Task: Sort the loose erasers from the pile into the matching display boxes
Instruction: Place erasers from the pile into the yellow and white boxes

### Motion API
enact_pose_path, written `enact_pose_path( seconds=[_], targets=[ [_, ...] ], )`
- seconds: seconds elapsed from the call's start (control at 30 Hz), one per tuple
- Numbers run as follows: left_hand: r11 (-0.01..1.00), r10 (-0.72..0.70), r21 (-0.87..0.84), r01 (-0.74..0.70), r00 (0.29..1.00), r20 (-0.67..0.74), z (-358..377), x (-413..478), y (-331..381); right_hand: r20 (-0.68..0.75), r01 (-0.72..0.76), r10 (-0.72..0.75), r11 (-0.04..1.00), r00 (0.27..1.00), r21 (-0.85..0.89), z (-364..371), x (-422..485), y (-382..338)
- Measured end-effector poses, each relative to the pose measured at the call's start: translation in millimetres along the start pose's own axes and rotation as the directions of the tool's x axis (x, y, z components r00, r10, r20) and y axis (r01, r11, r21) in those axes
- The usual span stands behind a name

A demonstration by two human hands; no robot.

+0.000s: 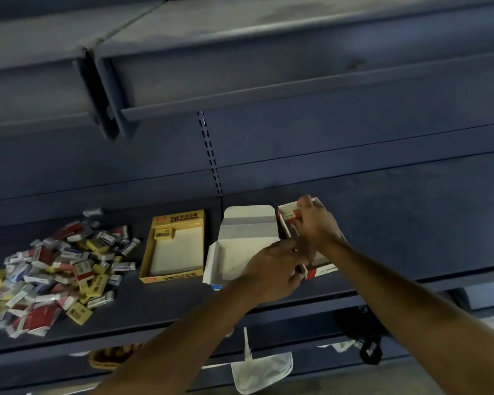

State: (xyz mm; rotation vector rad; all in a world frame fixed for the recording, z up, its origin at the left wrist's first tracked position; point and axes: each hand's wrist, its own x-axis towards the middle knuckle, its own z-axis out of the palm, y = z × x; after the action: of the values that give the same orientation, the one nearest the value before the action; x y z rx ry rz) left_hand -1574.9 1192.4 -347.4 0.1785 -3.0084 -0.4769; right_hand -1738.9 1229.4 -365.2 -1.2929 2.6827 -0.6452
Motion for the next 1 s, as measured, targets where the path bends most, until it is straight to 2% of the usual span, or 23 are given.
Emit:
enact_pose_path(
  seconds=[0.2, 0.4, 0.47, 0.57, 0.67, 0.77, 0.87, 1.0],
  targets=[
    [1.0, 0.0, -0.021, 0.0, 1.0, -0.016, 3.5, -1.4, -0.6, -0.015, 0.055, -0.056, 0.997, 0.998, -0.061, 1.2, 0.1, -1.9],
    [0.997, -0.028, -0.071, 0.022, 0.996, -0.087, -0.8, -4.6, -6.1, -0.041, 0.006, -0.007, 1.0, 0.999, -0.024, 1.7, 1.0, -7.2],
    [0.995, -0.094, -0.057, 0.086, 0.982, -0.161, -9.5, -7.5, -11.2, -0.07, 0.014, -0.015, 1.0, 0.997, -0.004, 2.3, 1.5, -13.8],
    [0.964, -0.261, -0.003, 0.265, 0.945, -0.199, -24.3, -15.4, -25.9, -0.09, 0.067, -0.066, 0.998, 0.994, 0.008, 6.5, -0.3, -31.2],
    [0.918, -0.353, 0.08, 0.389, 0.892, -0.283, -36.5, -32.2, -43.4, -0.119, 0.134, -0.122, 0.986, 0.985, 0.102, 11.6, -7.0, -60.5],
    [0.879, -0.409, 0.093, 0.468, 0.839, -0.358, -46.4, -55.9, -61.5, -0.159, 0.251, -0.231, 0.961, 0.96, 0.118, 16.4, -17.2, -99.8],
    [0.847, -0.474, 0.053, 0.529, 0.796, -0.375, -58.0, -81.9, -82.8, -0.141, 0.354, -0.334, 0.921, 0.932, 0.163, 24.5, -26.9, -139.9],
    [0.811, -0.512, 0.08, 0.58, 0.768, -0.385, -75.6, -125.8, -113.0, -0.095, 0.391, -0.379, 0.894, 0.92, 0.221, 43.4, -37.8, -193.3]
  ],
)
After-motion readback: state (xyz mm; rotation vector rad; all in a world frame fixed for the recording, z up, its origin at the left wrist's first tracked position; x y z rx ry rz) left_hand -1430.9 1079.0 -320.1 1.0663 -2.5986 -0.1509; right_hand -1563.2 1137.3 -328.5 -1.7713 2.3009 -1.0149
